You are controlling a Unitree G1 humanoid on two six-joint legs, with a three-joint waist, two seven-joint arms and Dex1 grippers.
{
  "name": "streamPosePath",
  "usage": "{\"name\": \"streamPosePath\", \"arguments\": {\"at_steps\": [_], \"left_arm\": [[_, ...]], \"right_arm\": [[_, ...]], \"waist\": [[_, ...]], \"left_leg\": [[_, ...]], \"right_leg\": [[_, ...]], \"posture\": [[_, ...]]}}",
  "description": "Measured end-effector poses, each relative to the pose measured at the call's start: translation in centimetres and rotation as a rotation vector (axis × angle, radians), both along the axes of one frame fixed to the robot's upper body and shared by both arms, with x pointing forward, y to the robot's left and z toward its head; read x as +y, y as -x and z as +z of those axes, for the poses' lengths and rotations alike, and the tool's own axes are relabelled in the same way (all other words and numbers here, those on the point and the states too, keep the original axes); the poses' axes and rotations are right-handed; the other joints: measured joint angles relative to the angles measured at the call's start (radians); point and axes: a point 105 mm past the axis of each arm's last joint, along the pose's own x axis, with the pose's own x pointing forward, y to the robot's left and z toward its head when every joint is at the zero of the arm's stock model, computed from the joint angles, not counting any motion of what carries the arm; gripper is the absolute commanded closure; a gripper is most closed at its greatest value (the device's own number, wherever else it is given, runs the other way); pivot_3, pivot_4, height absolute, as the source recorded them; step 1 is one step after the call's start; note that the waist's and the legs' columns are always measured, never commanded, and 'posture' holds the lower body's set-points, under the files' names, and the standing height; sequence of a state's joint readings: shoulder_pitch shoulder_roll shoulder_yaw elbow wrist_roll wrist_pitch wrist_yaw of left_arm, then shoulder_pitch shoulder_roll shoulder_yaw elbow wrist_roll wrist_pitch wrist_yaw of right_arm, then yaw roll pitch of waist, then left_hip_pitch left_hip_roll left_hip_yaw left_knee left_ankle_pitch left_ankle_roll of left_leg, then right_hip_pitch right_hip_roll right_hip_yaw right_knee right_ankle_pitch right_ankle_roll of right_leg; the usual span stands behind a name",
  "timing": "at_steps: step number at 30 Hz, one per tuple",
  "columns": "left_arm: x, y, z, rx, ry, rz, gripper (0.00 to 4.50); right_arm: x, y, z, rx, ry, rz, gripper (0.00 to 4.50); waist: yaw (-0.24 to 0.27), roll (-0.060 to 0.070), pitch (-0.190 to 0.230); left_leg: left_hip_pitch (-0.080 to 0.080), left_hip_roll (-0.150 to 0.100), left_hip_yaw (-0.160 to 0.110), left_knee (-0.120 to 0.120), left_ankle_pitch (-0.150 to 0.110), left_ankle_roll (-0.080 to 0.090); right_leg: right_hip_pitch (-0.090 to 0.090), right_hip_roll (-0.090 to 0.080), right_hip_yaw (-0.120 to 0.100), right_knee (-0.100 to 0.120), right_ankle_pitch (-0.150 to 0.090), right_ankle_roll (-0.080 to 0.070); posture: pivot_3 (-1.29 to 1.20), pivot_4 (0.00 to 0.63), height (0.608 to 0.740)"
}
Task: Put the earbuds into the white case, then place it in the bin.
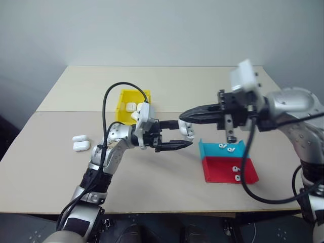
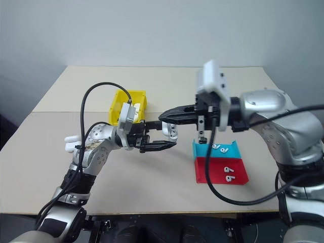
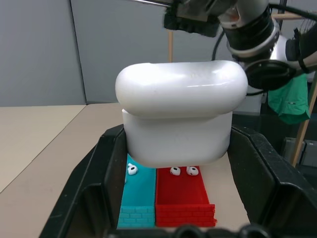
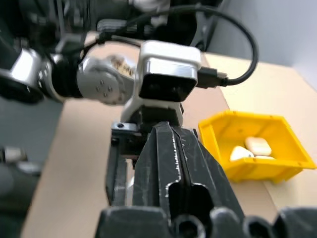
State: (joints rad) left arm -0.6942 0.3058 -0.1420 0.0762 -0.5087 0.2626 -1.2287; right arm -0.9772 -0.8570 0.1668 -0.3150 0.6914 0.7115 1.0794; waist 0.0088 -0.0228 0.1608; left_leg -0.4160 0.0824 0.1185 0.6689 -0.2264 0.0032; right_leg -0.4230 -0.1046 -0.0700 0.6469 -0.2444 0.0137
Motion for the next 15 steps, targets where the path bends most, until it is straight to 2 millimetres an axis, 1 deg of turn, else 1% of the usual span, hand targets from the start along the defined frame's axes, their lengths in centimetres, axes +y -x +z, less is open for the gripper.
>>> {"name": "streamPosePath", "arguments": {"at_steps": [3, 8, 12, 15], "left_arm": [[0.0, -0.2, 0.1, -0.002, -0.004, -0.001, 1.73], [0.0, -0.4, -0.2, -0.008, -0.024, 0.012, 1.73], [0.2, -0.6, -0.5, -0.006, -0.036, 0.039, 1.73], [0.8, -0.6, -0.6, -0.019, -0.041, 0.062, 1.73]], "right_arm": [[0.7, -0.4, 0.1, -0.039, 0.114, 0.019, 4.48], [0.9, -0.2, -0.8, -0.080, 0.270, 0.097, 4.48], [-0.4, -0.3, -1.0, -0.104, 0.321, 0.109, 4.48], [-1.7, -0.8, -1.7, -0.069, 0.320, 0.066, 4.48]], "waist": [[0.001, 0.000, 0.000], [0.004, 0.000, 0.000], [0.004, 0.000, 0.000], [0.003, 0.000, 0.000]], "left_leg": [[0.000, 0.000, 0.000, 0.000, 0.000, 0.000], [-0.001, 0.000, 0.000, 0.001, 0.000, 0.000], [-0.001, 0.000, 0.000, 0.002, 0.000, 0.001], [-0.001, 0.000, 0.000, 0.002, 0.000, 0.001]], "right_leg": [[0.000, 0.000, 0.000, -0.001, 0.000, 0.000], [0.000, 0.000, 0.000, -0.001, 0.000, 0.000], [0.000, 0.000, -0.001, 0.000, 0.000, 0.000], [0.000, -0.001, 0.000, 0.000, 0.000, 0.000]], "posture": [[0.00, 0.150, 0.740], [0.00, 0.150, 0.740], [0.00, 0.150, 0.740], [0.00, 0.150, 0.740]]}}
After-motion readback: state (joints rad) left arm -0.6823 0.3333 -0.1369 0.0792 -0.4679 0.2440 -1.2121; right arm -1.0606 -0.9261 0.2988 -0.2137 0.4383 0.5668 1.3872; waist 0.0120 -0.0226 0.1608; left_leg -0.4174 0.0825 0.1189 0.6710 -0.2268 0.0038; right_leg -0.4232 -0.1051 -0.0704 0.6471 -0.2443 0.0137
